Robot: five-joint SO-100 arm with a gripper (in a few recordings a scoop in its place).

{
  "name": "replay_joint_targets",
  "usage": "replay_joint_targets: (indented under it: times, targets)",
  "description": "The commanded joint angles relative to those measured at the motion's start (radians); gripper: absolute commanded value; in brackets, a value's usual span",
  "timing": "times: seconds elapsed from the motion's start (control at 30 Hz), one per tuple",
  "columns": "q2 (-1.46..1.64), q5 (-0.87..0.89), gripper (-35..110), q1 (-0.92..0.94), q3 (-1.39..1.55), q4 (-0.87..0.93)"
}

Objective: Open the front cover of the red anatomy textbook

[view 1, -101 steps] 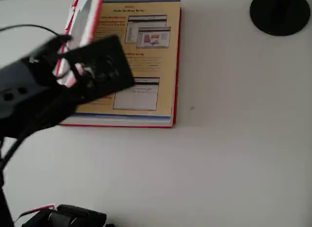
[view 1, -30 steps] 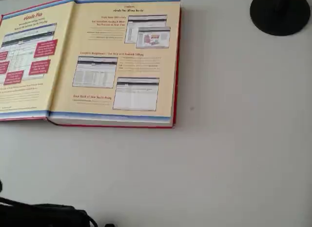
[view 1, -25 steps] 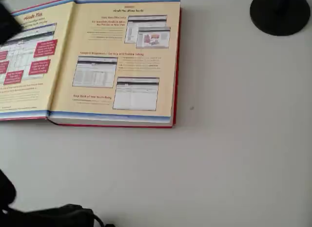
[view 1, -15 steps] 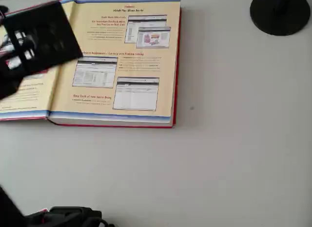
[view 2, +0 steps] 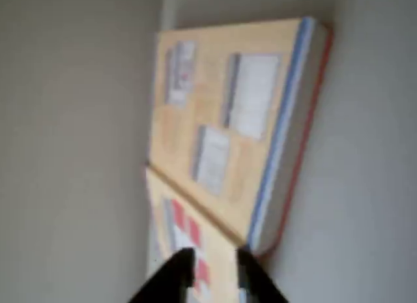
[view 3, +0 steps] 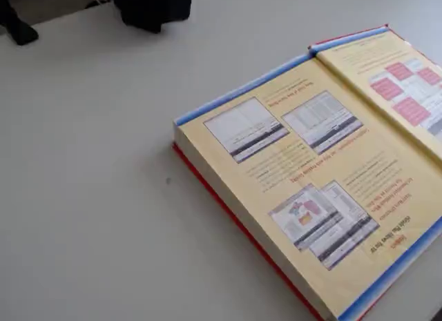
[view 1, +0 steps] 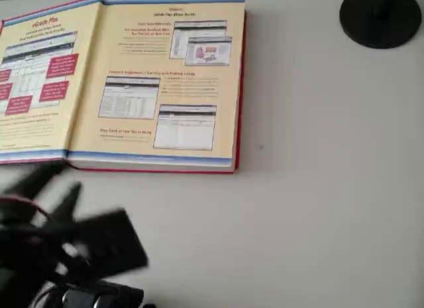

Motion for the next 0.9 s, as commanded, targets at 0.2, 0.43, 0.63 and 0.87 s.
replay_joint_targets:
  times: [0.2,0.43,0.63,0.87]
  targets:
    - [0.247,-0.118,0,0.118,0.433,-0.104]
    - [0.247,-0.100,0,0.141,0.591,-0.117]
    - [0.247,-0.094,0,0.133,0.689,-0.149]
    - [0.247,-0.067,0,0.144,0.854,-0.222]
